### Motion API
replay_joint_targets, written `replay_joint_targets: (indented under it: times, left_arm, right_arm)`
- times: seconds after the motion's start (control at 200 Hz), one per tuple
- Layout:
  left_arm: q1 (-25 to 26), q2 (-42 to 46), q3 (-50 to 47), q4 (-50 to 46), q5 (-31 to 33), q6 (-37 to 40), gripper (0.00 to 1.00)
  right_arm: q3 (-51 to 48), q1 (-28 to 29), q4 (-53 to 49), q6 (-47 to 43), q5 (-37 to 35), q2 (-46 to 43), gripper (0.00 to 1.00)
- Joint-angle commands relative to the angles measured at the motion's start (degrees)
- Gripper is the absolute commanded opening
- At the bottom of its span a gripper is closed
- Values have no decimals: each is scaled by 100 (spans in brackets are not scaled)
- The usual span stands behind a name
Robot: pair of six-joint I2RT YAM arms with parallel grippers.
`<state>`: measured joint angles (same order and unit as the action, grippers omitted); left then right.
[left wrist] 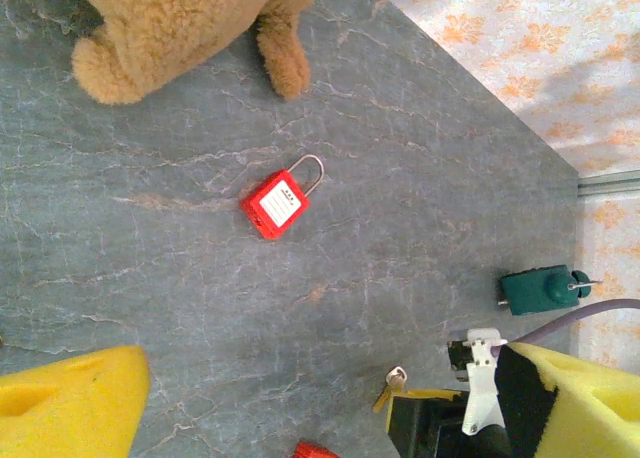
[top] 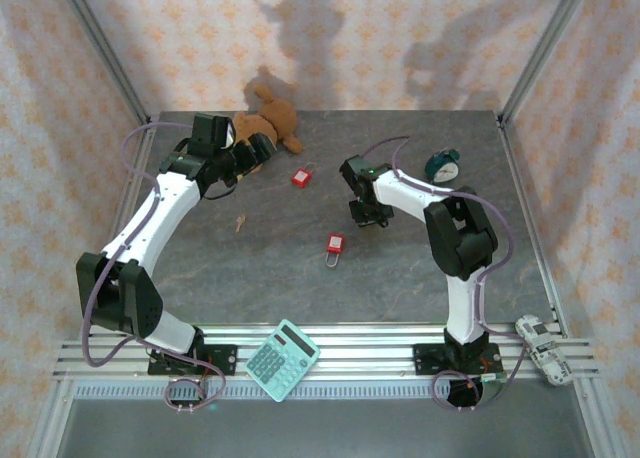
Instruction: Unlock with the key
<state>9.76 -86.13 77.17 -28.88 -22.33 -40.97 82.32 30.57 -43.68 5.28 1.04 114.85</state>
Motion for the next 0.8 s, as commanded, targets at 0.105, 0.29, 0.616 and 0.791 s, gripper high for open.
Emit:
replay_joint_targets:
  times: [0.105, 0.29, 0.616, 0.791]
  left_arm:
    - [19, -73, -24, 67, -96, -25, 90]
    - [18, -80, -18, 85, -136, -57, 90]
    - [21, -80, -16, 90, -148, -42, 89]
    - [24, -71, -17, 89, -141, -34, 88]
  right_arm:
    - [205, -16, 17, 61, -136, 46, 28]
    - [327, -16, -8, 157, -203, 202, 29]
    - [324, -11, -5, 324, -315, 355, 18]
    - [234, -15, 11, 390, -309, 211, 8]
